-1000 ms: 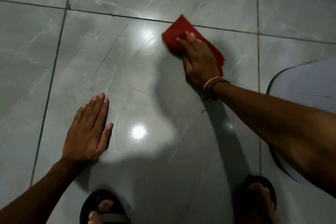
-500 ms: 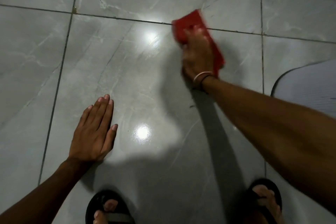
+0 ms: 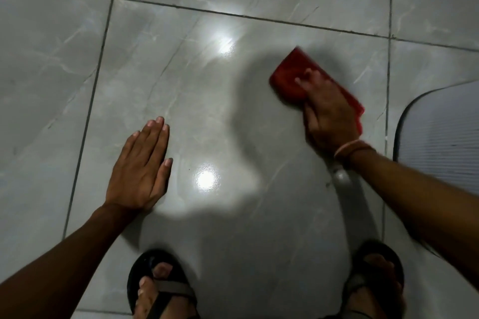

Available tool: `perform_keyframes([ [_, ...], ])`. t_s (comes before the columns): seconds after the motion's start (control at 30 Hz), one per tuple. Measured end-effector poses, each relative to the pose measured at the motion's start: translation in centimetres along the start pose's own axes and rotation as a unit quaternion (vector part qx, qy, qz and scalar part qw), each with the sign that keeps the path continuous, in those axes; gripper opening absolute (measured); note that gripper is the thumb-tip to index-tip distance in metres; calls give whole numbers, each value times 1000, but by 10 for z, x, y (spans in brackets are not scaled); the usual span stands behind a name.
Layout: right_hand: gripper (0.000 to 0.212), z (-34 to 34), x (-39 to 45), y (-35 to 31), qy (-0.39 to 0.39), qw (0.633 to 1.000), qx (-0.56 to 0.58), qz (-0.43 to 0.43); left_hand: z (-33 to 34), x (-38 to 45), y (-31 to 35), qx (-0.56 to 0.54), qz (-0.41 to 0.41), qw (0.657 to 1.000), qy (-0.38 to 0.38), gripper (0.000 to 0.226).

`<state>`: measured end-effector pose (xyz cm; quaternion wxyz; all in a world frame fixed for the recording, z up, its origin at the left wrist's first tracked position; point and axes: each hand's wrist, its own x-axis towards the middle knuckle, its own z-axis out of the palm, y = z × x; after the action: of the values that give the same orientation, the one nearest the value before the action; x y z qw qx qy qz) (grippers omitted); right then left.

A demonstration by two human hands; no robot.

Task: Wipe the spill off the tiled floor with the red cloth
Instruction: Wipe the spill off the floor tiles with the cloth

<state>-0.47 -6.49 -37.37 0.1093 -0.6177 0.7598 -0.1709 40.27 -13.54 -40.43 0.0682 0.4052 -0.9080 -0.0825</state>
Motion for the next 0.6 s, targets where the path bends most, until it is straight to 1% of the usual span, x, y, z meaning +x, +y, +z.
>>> perform_keyframes([
  [0.07,50,3,38,-6,25,998,15,64,0,0,0,1,1,1000,-3,65],
  [0.13,51,14,64,-27,39,993,16,106,0,0,-1,2,1,1000,-4,65],
  [0.2,52,25,69,-56,38,992,20,116,0,-1,-1,3,4,1000,-2,65],
  [0.23,52,29,61,-71,29,995,20,94,0,-1,-1,2,4,1000,-2,65],
  [0.3,53,41,20,-99,1,1000,16,6,0,-1,-1,4,4,1000,-1,65],
  [0.33,54,46,-14,-110,-16,998,18,-50,-1,0,0,5,5,1000,-1,65],
  [0.37,56,49,-55,-120,-46,993,23,-110,-1,0,0,6,6,1000,-1,65],
  [0.4,56,51,-98,-128,-95,979,30,-176,-1,-1,0,5,6,1000,0,65],
  [0.43,55,50,-137,-131,-157,953,33,-257,-1,-1,0,8,6,1000,3,65],
  [0.47,53,48,-163,-126,-217,912,29,-346,-1,-1,-1,11,7,1000,7,64],
  [0.5,52,47,-173,-115,-260,868,26,-422,-1,-1,-1,12,10,1000,9,64],
  [0.53,51,46,-165,-102,-278,835,27,-475,0,-1,0,12,10,1000,9,65],
  [0.57,52,46,-147,-90,-274,824,25,-495,-1,-1,-1,11,6,1000,5,65],
  [0.6,53,44,-123,-79,-256,839,18,-480,-2,0,0,11,0,1000,-1,66],
])
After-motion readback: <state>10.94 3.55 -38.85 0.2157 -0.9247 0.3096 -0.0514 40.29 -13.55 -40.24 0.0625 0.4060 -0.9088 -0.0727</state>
